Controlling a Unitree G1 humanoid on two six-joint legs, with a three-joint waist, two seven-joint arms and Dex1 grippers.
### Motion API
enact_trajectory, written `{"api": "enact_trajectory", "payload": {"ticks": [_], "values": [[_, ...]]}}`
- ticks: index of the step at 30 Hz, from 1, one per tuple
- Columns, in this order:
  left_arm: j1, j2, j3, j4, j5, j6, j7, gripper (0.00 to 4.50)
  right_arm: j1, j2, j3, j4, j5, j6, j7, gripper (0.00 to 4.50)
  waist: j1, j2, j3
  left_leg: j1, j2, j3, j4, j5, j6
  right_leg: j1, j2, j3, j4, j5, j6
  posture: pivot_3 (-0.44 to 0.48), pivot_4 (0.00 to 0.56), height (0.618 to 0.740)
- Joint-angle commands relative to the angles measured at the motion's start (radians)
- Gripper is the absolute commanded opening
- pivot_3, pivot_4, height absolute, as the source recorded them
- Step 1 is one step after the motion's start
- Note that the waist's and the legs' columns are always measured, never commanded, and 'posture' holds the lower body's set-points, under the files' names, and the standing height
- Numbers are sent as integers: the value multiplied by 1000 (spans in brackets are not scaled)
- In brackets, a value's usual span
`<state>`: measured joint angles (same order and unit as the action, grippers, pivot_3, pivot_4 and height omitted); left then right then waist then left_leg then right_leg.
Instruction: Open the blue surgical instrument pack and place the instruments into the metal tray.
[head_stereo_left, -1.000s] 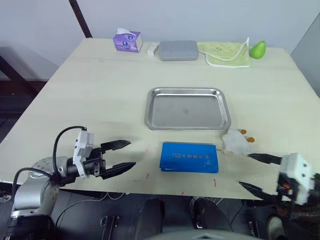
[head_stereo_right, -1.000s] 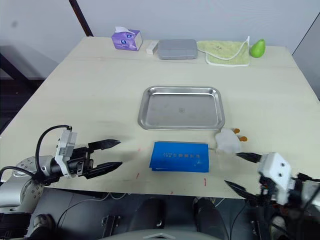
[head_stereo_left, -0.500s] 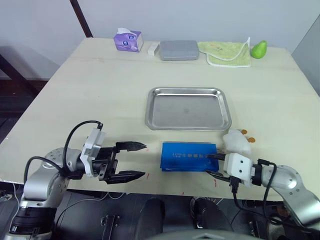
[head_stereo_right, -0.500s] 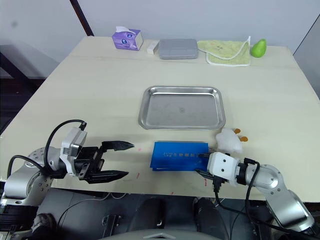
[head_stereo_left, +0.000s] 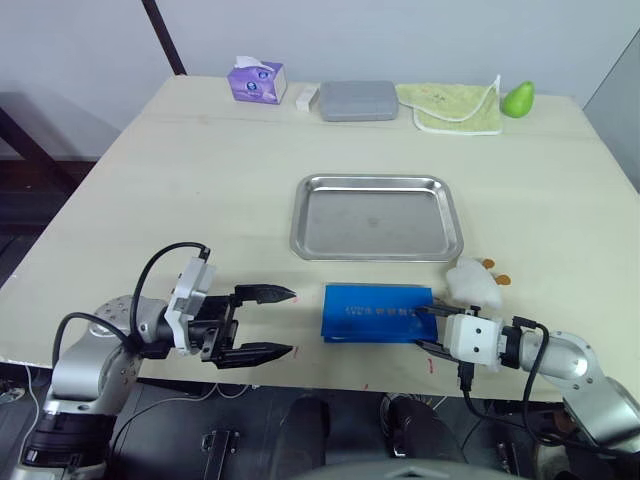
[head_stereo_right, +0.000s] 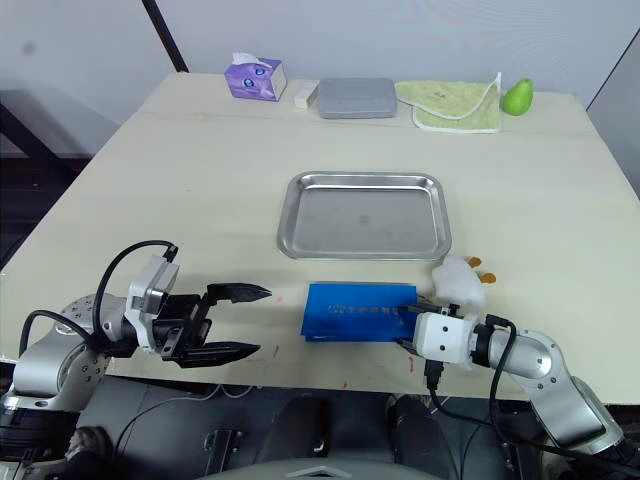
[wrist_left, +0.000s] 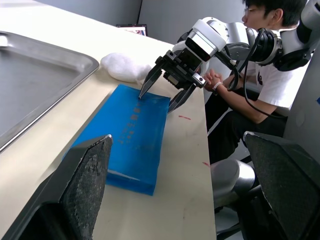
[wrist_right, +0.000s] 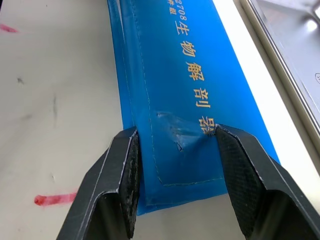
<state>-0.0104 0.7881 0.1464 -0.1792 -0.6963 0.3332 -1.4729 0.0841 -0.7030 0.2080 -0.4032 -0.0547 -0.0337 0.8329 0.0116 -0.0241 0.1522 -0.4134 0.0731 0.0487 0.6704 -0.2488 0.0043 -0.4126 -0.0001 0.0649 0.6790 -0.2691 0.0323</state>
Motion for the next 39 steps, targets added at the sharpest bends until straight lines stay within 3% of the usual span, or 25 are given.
{"api": "enact_trajectory", "payload": {"ticks": [1,4,8,14,19,23,31,39], "values": [[-8,0,2,-1,3,-20,-12,4500,4,7,-3,34,-5,-44,-18,2379,0,0,0,0,0,0,0,0,0,0,0,0,0,0,0,0,150,740],[-7,-2,2,2,6,-24,-13,4500,12,22,10,84,0,-86,-19,1598,0,0,0,0,0,0,0,0,0,0,0,0,0,0,0,0,150,740],[-6,-2,3,7,7,-29,-14,4500,15,32,20,137,-6,-139,-23,17,-1,0,0,1,0,0,0,0,0,0,0,0,0,0,0,0,150,740],[0,-5,13,7,0,-27,-5,4500,-3,24,-3,101,57,-110,10,17,-1,0,-1,1,0,0,0,0,0,0,0,0,0,0,0,0,150,740],[2,-5,28,16,-4,-26,0,4500,-55,-57,-62,-98,306,161,126,17,0,1,0,0,0,0,0,0,0,0,0,1,1,0,0,0,150,740],[-10,-15,31,26,-5,-27,11,4500,-120,-87,-99,-133,438,308,164,17,0,0,0,0,0,0,0,0,0,0,0,0,1,1,1,0,150,740],[-21,-12,29,32,-5,-25,10,4500,-226,-135,-129,-72,592,536,227,17,0,0,0,0,0,0,0,0,0,0,0,0,0,1,1,0,150,740],[-76,-6,1,46,21,-6,45,4500,-414,-161,-73,119,648,699,365,17,2,0,0,0,0,0,0,0,0,0,0,0,0,1,1,0,150,740]]}}
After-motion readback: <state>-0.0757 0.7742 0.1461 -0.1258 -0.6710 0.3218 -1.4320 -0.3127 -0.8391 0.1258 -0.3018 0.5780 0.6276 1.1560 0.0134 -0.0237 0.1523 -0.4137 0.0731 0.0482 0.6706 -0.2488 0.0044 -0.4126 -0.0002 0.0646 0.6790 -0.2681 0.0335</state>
